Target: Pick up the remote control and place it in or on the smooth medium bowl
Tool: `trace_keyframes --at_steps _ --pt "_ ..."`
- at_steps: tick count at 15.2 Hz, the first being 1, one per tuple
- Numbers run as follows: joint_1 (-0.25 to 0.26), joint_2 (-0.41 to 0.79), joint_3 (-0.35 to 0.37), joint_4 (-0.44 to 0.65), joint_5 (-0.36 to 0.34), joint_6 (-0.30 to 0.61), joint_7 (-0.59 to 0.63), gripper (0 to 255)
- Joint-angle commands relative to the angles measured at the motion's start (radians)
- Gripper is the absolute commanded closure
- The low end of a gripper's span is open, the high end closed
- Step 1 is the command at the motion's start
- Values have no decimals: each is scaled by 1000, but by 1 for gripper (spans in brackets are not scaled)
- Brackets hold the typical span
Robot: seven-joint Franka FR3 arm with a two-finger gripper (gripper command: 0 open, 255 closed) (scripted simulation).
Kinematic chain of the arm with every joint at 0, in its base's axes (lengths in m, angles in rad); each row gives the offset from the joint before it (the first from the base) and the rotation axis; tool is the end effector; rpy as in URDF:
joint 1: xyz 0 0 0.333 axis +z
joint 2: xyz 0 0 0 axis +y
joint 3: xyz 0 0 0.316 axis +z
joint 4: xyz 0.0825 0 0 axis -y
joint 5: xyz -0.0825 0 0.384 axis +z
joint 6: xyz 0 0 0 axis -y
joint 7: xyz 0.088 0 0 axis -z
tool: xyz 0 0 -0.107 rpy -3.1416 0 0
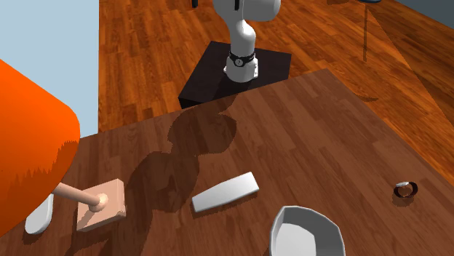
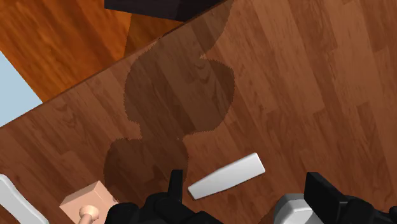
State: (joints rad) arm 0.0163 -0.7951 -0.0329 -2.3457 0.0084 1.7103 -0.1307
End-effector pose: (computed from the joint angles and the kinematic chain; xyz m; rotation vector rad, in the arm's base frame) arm 0.3183 -0.0079 0.6116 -3.1049 -0.1890 -0.2513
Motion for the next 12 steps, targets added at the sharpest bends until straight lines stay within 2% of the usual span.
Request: trace_keyframes --at_steps 1,6,12 --pt "0 0 0 0 0 0 0 0" --pt "-23 106 87 -52 38 138 180 0" --pt "-54 284 184 -59 64 300 395 0"
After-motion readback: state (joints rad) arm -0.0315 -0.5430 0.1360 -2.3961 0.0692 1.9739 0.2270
